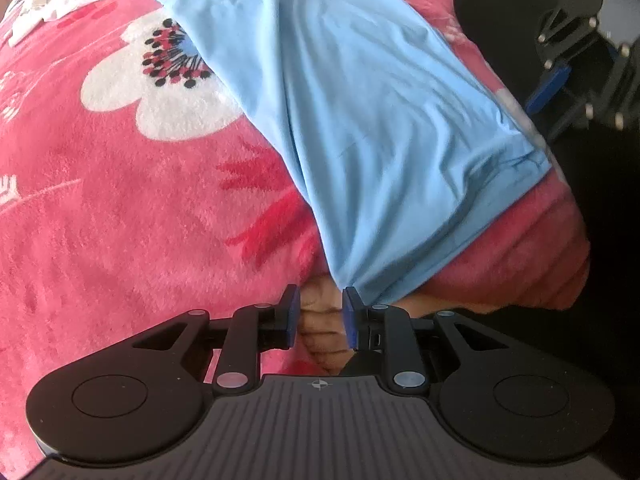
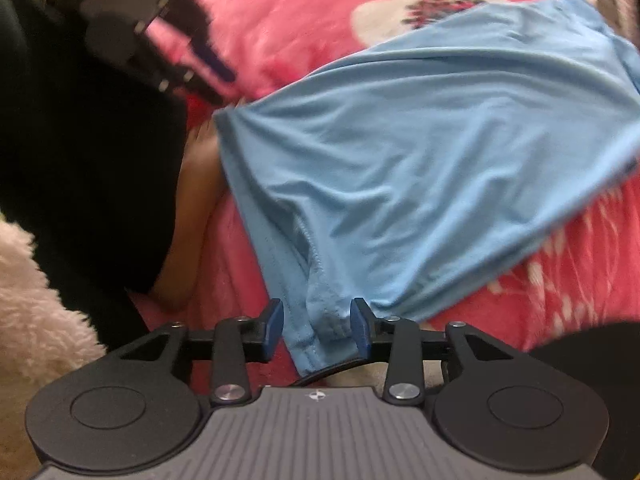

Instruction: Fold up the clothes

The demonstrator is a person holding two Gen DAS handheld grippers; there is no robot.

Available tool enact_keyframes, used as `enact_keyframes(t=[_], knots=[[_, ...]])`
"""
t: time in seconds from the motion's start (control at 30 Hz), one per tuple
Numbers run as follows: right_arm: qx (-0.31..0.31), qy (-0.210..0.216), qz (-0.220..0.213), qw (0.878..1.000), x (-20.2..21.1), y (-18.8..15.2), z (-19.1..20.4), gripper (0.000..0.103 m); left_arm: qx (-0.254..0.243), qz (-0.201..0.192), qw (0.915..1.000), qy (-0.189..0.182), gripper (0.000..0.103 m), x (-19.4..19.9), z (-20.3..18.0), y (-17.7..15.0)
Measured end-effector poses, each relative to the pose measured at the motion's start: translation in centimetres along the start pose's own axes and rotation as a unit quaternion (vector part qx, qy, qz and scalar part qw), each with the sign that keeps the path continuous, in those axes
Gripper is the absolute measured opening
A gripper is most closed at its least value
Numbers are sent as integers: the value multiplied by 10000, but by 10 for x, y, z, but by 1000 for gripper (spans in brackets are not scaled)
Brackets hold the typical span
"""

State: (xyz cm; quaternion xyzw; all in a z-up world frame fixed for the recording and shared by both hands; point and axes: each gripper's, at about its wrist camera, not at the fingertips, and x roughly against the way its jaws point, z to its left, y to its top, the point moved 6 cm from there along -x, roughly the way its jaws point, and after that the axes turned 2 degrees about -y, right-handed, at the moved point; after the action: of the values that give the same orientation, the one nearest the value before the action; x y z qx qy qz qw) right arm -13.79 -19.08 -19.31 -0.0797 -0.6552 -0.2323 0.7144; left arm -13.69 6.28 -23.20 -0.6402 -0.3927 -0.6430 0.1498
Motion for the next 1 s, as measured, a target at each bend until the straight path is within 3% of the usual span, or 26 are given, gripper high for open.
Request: enact_keyframes(t=[0.23,0.3,0.4,0.57,0.73,1.0], knots=[[566,-247,527,9967,-30,2,3,37,-55,-314,9995,4,22,-5,-12,6],[540,-255,533,9968,-31,2,2,18,-151,-395,9991,33,22,-5,-18,7],[280,-245,392,9985,-23,2,-4,5,-464,-507,9975,147,22,-2,-26,9],[-391,-3,173,9991,-8,-4,-16,4,-1065,-874,9902,239,22,6,-42,13],[-870,495,198,9948,0,-6,-25,4,-1179,-766,9901,-27,22,-3,-48,16],[-224,305,762,9964,-26,-2,-6,6,-859,-283,9951,-407,22,-17,-45,4]])
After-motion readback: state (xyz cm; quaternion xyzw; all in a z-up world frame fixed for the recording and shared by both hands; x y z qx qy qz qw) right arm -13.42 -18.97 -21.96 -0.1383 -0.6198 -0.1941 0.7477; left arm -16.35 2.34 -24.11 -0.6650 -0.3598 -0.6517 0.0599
